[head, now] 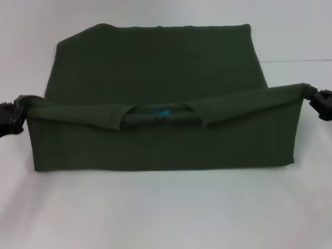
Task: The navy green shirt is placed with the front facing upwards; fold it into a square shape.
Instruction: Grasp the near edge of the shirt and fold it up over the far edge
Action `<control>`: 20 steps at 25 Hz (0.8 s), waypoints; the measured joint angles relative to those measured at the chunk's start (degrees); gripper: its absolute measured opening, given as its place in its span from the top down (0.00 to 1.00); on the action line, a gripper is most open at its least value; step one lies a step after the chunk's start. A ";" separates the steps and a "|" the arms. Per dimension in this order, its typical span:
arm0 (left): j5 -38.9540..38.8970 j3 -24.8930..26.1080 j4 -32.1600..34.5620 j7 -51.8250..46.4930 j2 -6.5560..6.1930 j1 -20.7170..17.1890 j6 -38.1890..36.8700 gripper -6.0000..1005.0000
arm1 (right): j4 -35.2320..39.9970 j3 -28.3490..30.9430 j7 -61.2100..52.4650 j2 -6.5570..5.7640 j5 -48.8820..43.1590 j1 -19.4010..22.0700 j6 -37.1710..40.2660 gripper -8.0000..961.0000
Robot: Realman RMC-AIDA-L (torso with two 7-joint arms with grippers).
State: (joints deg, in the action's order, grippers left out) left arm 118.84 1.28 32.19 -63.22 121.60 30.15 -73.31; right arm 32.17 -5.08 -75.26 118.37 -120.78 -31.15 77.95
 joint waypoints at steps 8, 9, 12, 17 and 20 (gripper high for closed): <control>-0.65 -0.05 -2.36 2.57 0.04 5.75 9.13 0.94 | -1.26 -3.02 -3.40 -0.03 0.10 -5.06 -11.69 0.96; -0.67 -0.05 -2.57 2.58 0.04 6.43 10.14 0.94 | -1.40 -3.04 -3.50 -0.03 0.11 -5.50 -12.38 0.96; -0.71 -0.07 -2.82 2.60 0.05 8.28 13.37 0.94 | -2.91 -3.14 -4.14 -0.60 0.19 -6.93 -15.00 0.96; -0.71 -1.90 -3.68 2.65 0.23 11.02 20.11 0.94 | -4.77 -4.34 -4.37 -1.35 0.20 -8.78 -18.67 0.96; -0.71 -3.30 -4.22 2.93 0.23 12.24 23.16 0.94 | -4.84 -4.97 -4.70 -1.37 0.20 -9.78 -20.53 0.96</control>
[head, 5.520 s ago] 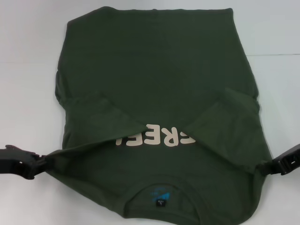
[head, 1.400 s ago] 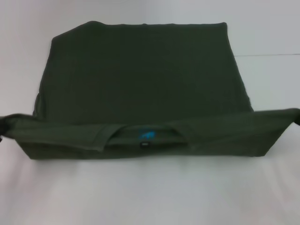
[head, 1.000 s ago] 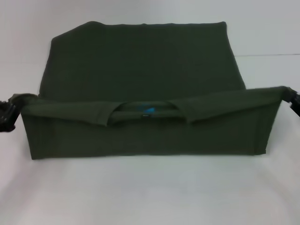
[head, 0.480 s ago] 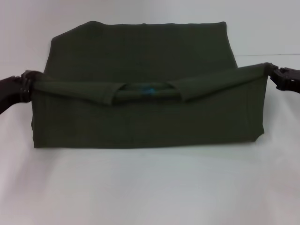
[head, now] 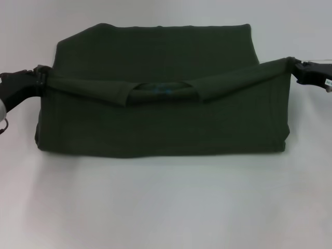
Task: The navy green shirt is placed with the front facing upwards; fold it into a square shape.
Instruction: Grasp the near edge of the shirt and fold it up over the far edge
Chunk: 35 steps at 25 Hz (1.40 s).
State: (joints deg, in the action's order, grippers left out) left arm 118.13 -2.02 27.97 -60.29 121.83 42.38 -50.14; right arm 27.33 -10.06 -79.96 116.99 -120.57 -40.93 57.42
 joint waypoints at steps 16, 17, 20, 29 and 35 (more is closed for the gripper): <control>-0.01 -0.38 -1.77 1.01 0.14 4.41 8.79 0.94 | -1.31 -3.36 -2.57 -0.19 -0.01 -4.51 -9.13 0.96; -0.01 -0.37 -2.07 1.33 0.10 4.63 9.25 0.94 | -1.54 -3.49 -2.51 -0.20 -0.01 -4.64 -9.71 0.96; -0.28 -0.36 -2.83 2.51 0.04 5.18 10.19 0.94 | -2.11 -3.85 -2.26 -0.17 -0.01 -4.91 -10.98 0.96; -2.93 -0.38 -6.11 6.74 -0.77 6.45 12.06 0.94 | -2.30 -3.92 -2.01 -0.24 0.57 -5.08 -12.27 0.96; -3.33 -0.42 -7.42 8.31 -0.82 7.35 15.30 0.94 | -2.95 -4.54 -1.86 -0.16 0.61 -5.12 -14.12 0.96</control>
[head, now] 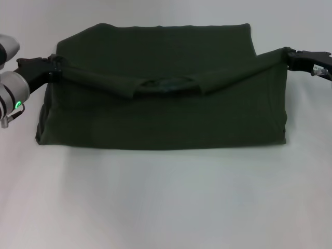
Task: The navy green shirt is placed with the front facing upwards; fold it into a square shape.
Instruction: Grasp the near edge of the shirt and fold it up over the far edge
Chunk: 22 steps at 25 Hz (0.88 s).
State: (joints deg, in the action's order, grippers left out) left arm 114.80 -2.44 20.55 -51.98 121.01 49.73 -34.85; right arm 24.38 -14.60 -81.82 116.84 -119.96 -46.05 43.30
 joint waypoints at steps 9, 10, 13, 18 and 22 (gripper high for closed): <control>-2.44 -0.02 -0.35 0.23 0.85 0.67 5.56 0.90 | -0.91 -1.99 -0.85 0.61 1.24 -0.48 -5.63 0.96; -3.10 -0.02 -0.40 0.68 1.00 0.67 5.61 0.89 | -0.98 -2.42 -0.82 0.73 1.41 -0.50 -6.21 0.93; -5.50 -0.02 -0.46 2.88 1.23 0.41 5.55 0.85 | -1.08 -4.05 -0.73 0.95 1.46 -0.55 -7.28 0.84; -7.99 -0.01 -0.76 5.36 1.35 0.16 5.12 0.77 | -1.20 -4.62 -0.85 1.12 1.54 -0.36 -7.24 0.63; -11.13 0.01 -0.70 5.66 1.44 -0.09 4.40 0.60 | -0.81 -4.67 -1.28 1.15 2.71 0.32 -4.47 0.37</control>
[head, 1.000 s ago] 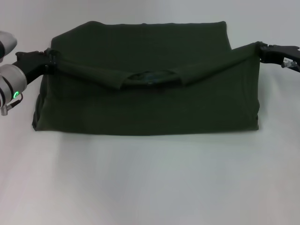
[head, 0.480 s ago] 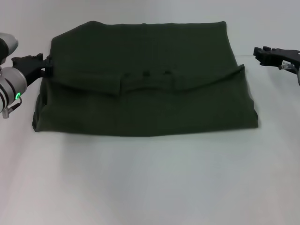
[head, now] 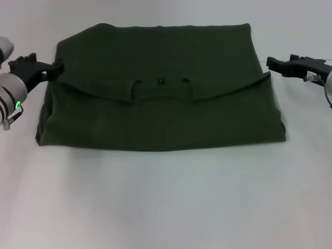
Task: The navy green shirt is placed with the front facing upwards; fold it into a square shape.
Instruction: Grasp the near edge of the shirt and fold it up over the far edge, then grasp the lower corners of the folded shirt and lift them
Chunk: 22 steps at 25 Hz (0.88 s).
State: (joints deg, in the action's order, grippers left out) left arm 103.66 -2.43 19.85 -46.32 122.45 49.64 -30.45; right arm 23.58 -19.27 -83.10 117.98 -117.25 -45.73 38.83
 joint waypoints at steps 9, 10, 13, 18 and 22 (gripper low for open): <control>-1.36 -5.90 0.82 -9.41 -1.92 -3.92 -5.58 0.30 | 4.42 -4.21 -5.14 -0.40 0.18 3.37 10.43 0.19; -1.35 -10.25 1.95 -14.82 -2.72 -5.73 -8.57 0.30 | 5.39 -4.42 -5.08 -0.05 0.20 3.97 11.60 0.19; -0.35 -16.60 6.18 -24.11 -3.65 -9.51 -14.62 0.30 | 8.17 -4.73 -4.70 1.12 0.23 5.58 15.02 0.19; 9.92 -19.44 15.91 -36.96 -4.16 -15.14 -27.07 0.30 | 9.03 -5.22 -4.14 1.52 0.29 7.31 18.69 0.20; 19.81 -17.54 21.01 -40.54 -4.91 -17.48 -37.15 0.29 | 9.05 -5.22 -3.80 1.54 0.29 8.12 20.51 0.20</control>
State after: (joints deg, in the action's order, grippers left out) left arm 123.47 -19.97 40.86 -86.86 117.54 32.16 -67.60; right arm 32.62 -24.49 -86.90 119.53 -116.96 -37.61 59.35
